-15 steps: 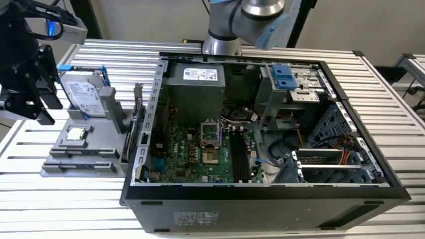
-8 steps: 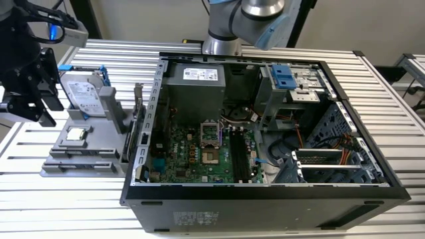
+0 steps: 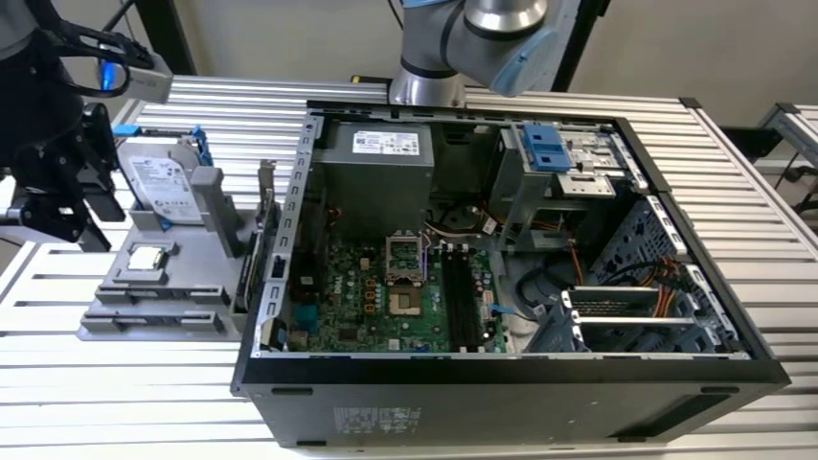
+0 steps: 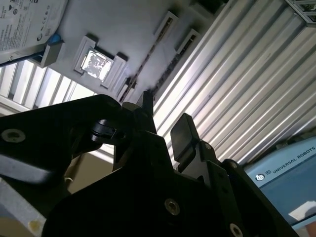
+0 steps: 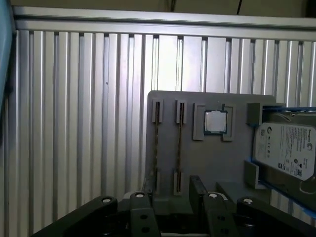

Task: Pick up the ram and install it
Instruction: 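Pick up the ram and move it above insertion slot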

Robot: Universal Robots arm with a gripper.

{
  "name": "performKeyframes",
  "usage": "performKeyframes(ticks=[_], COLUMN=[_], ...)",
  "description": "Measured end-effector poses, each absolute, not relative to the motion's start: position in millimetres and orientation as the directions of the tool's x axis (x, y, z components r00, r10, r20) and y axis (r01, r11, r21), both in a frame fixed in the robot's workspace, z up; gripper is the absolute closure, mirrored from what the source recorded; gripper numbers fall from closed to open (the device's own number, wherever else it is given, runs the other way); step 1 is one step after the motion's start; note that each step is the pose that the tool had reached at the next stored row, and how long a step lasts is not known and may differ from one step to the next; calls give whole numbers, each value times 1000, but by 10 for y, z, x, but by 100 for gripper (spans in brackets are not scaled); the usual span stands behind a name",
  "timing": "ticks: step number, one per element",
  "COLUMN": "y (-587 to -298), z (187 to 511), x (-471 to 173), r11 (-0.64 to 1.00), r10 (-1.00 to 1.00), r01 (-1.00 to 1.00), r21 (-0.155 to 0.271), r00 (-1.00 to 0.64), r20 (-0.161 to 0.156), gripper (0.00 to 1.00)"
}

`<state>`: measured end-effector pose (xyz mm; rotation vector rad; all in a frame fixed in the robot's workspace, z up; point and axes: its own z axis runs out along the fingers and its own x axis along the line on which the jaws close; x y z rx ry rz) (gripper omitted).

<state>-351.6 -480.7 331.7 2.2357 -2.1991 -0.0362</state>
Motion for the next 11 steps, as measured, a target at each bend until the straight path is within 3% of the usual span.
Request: performKeyframes(ticks=[11], y=[-4789], z=[3146], x=[-3541], r11=[-16], r10=[-1000], r01=[-1000], r21=[20], r00=[16], r20=[2], gripper=[0])
